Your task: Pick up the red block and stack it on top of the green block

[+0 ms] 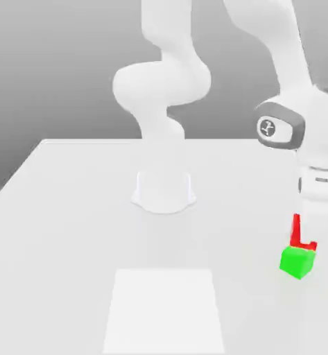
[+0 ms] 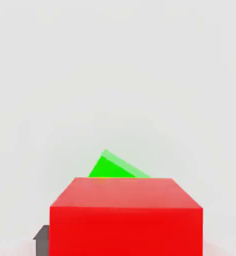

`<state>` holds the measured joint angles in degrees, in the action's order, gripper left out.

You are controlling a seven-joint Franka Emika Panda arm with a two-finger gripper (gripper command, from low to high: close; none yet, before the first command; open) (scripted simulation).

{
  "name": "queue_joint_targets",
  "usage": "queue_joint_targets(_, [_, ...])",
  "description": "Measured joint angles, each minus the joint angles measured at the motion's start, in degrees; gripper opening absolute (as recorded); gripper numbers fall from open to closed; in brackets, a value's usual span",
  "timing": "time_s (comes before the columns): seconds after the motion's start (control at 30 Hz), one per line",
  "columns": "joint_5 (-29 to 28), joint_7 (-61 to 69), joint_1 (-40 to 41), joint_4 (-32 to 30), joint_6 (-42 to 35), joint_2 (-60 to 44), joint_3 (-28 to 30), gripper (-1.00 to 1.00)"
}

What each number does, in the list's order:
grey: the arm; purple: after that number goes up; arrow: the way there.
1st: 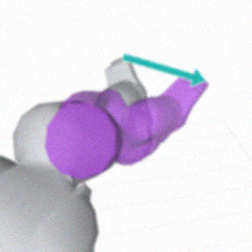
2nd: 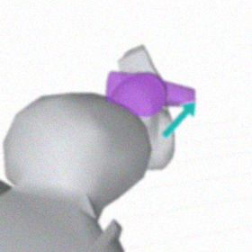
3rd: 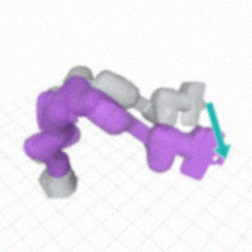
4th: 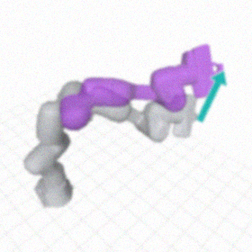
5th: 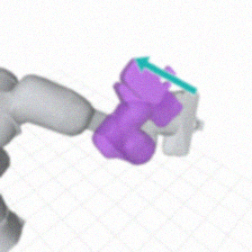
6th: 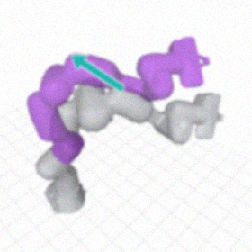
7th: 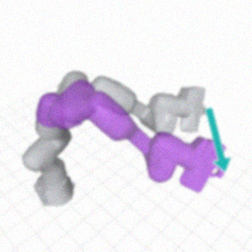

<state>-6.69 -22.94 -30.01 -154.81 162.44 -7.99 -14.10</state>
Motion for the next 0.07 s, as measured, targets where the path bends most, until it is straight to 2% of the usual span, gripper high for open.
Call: queue_joint_targets(0.07, [0.0,0.0,0.0,0.0,0.0,0.0,0.0,1.0])
